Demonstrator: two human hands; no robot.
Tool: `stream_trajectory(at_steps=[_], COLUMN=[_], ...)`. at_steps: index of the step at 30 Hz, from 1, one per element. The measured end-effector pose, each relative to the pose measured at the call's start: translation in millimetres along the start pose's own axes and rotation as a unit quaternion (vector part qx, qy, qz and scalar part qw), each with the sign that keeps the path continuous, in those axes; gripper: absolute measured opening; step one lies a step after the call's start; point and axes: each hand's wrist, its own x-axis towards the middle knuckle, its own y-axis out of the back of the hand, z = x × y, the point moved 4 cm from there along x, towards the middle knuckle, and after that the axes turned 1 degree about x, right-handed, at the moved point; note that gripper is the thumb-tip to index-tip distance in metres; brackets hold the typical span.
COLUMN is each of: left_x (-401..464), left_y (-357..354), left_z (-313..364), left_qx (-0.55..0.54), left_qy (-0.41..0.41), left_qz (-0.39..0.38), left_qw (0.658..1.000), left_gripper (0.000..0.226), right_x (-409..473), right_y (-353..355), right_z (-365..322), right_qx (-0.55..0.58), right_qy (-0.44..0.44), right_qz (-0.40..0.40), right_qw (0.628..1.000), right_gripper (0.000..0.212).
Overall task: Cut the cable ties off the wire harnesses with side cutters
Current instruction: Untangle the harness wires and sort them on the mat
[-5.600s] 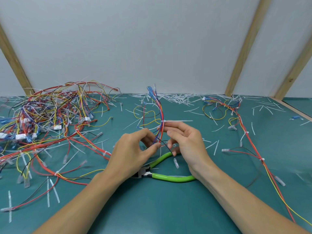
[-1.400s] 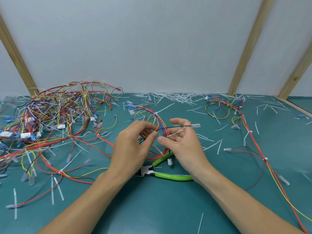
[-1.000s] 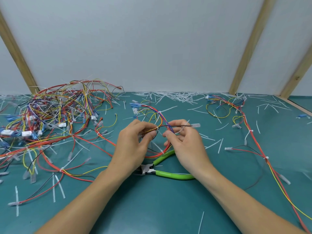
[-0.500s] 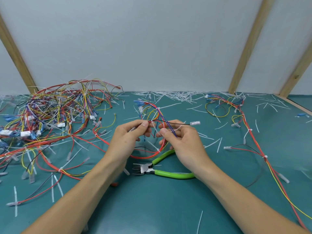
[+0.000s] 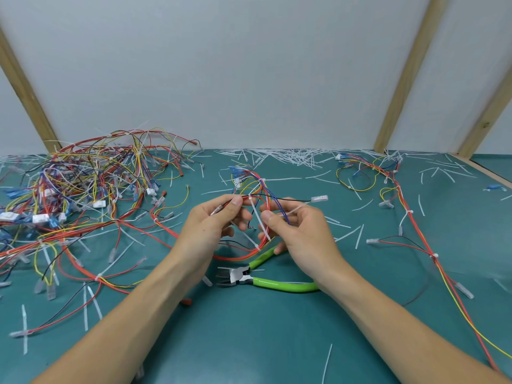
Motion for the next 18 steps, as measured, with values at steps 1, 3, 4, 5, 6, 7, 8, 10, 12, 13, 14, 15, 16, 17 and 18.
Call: stream_trajectory(at_steps=[1,3,4,5,6,7,8,10,12,13,14,15,16,17,18], left_x=[-0.1,-0.1,-0.1,0.0,0.4,0.8,1.1,0.6,-0.9,-1.8,-2.5,-2.9,-3.1,-3.1,-2.9], left_y=[0.3,0.2,0.1,0.0,0.0,0.1,0.6,1.0,0.8,0.7,0.6,0.7,0.8,1.0,1.5], left_z=[0.1,-0.2,0.1,0.7,1.6,2.5,3.6,5.8,8.1,9.4,10.4,11.1,11.7,12.0,12.4], left_qx=[-0.001,-0.006,-0.010,-0.015,-0.021,-0.026,-0.028,-0.012,0.033,0.054,0.068,0.075,0.077,0.077,0.078], left_qy=[0.003,0.008,0.010,0.011,0.011,0.009,0.005,-0.005,-0.027,-0.042,-0.058,-0.071,-0.079,-0.083,-0.086], left_qz=[0.000,0.001,0.002,0.001,-0.002,-0.004,-0.006,-0.004,0.012,0.025,0.039,0.054,0.068,0.079,0.088], left_qw=[1.000,1.000,1.000,1.000,1.000,1.000,1.000,1.000,0.999,0.997,0.995,0.993,0.992,0.990,0.989], left_gripper=[0.034,0.027,0.025,0.024,0.024,0.024,0.024,0.024,0.027,0.029,0.030,0.032,0.032,0.033,0.032], right_x=[0.0,-0.8,-1.1,-1.2,-1.2,-0.7,-0.5,0.0,-0.2,-0.4,-0.5,-0.4,-0.4,-0.4,-0.5], right_y=[0.0,0.1,0.3,0.8,1.8,3.0,4.6,6.9,8.3,8.5,8.6,8.5,8.6,8.7,8.9], right_z=[0.0,-0.3,-0.6,-0.7,-0.8,-1.1,-1.5,-2.5,-3.5,-4.1,-4.5,-4.8,-5.1,-5.6,-6.1], right_qx=[0.002,0.013,0.023,0.034,0.046,0.058,0.068,0.081,0.088,0.091,0.095,0.098,0.100,0.100,0.100], right_qy=[0.000,-0.003,-0.007,-0.011,-0.016,-0.019,-0.020,-0.019,-0.016,-0.014,-0.013,-0.010,-0.008,-0.006,-0.004], right_qz=[0.003,0.010,0.014,0.017,0.022,0.027,0.033,0.045,0.057,0.061,0.064,0.065,0.066,0.068,0.070], right_qw=[1.000,1.000,1.000,0.999,0.999,0.998,0.997,0.995,0.994,0.994,0.993,0.993,0.993,0.993,0.993], right_gripper=[0.009,0.009,0.008,0.007,0.005,0.005,0.004,0.006,0.006,0.006,0.007,0.007,0.008,0.008,0.009])
